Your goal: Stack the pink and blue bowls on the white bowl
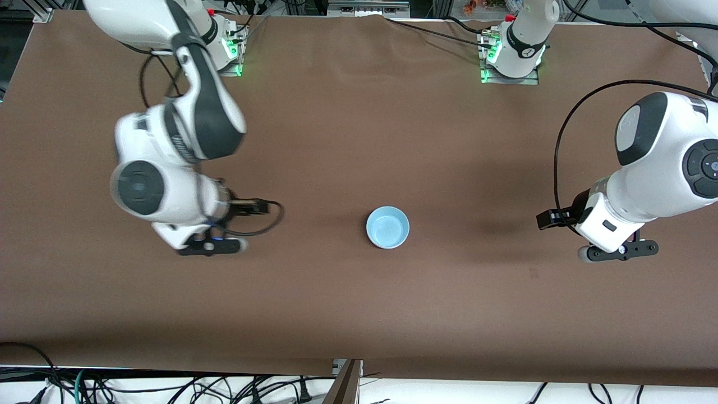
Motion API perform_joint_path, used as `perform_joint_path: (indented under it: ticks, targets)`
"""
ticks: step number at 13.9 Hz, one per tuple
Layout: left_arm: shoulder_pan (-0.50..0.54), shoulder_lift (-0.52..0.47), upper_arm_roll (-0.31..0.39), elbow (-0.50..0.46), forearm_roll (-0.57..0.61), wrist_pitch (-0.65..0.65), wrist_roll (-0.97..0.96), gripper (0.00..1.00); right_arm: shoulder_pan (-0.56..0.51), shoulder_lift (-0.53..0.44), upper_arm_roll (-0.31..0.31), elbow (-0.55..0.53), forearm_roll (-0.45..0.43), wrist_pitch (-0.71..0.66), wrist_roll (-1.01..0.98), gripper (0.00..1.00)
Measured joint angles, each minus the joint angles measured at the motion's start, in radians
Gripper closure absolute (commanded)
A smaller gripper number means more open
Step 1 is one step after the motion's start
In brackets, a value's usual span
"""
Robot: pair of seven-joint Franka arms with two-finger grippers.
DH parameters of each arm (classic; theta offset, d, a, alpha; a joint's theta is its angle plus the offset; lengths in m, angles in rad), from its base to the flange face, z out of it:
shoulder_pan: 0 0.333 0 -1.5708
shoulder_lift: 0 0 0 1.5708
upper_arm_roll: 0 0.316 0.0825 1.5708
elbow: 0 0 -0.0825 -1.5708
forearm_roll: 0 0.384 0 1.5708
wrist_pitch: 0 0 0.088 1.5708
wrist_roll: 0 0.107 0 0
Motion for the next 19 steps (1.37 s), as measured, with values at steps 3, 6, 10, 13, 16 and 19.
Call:
perform_joint_path:
  ticks: [3, 6, 10, 13, 16, 19]
  targets:
    - [0.001, 0.0, 0.0, -0.001, 0.0, 0.001, 0.0, 0.18, -0.006, -0.064, -0.13, -0.001, -0.001, -0.119, -0.158, 0.0]
    - [0.004, 0.0, 0.0, -0.001, 0.0, 0.009, 0.0, 0.18, -0.032, -0.169, -0.151, -0.047, -0.03, -0.145, -0.169, 0.0]
    - [0.006, 0.0, 0.0, -0.003, 0.0, 0.016, 0.0, 0.18, -0.124, -0.364, -0.103, -0.167, -0.083, -0.148, -0.19, 0.0]
    - [0.007, 0.0, 0.0, -0.006, 0.0, 0.019, 0.0, 0.16, -0.258, -0.47, 0.068, -0.26, -0.181, -0.148, -0.191, 0.0]
    - [0.008, 0.0, 0.0, -0.008, 0.0, 0.021, 0.001, 0.13, -0.314, -0.515, 0.158, -0.335, -0.217, -0.146, -0.191, 0.0]
    - [0.009, 0.0, 0.0, -0.009, 0.0, 0.023, 0.001, 0.04, -0.324, -0.522, 0.185, -0.353, -0.218, -0.143, -0.189, 0.0]
